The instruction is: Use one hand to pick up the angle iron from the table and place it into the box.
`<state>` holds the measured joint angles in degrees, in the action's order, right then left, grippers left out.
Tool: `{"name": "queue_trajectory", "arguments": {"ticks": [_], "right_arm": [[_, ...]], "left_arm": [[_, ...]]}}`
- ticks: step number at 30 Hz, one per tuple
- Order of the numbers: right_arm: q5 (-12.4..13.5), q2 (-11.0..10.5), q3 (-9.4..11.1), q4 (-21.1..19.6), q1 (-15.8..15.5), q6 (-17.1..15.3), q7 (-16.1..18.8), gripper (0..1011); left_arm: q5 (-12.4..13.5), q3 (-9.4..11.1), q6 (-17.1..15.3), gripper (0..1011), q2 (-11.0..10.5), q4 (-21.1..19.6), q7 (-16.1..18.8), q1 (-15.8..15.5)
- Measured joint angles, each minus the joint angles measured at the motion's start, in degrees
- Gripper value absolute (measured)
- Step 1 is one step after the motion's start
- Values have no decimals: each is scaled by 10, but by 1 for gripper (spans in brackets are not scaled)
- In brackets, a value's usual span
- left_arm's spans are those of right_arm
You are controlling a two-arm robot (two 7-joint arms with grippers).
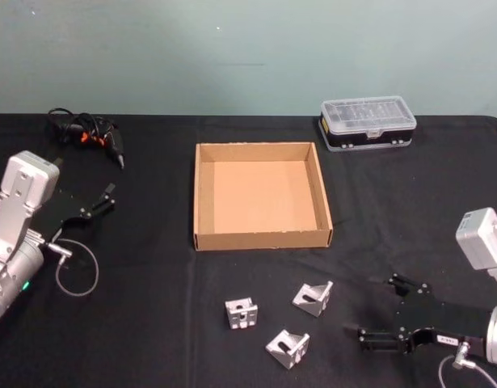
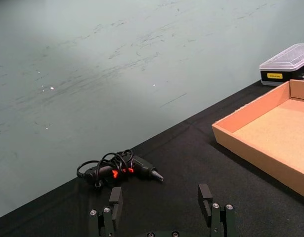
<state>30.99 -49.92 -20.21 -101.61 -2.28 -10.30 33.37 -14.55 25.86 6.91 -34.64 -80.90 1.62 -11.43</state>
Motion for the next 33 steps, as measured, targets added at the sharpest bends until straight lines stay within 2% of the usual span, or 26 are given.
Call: {"name": "queue_trajectory", "arguments": {"ticks": [17,33], "right_arm": [[-23,23,-38,17,29,-10,6,1004],[-44,54,-68,52,68,-24,6,1004]], "left_arm": [[0,0,0,1000,0,0,0,0],[0,0,0,1000,0,0,0,0]]}}
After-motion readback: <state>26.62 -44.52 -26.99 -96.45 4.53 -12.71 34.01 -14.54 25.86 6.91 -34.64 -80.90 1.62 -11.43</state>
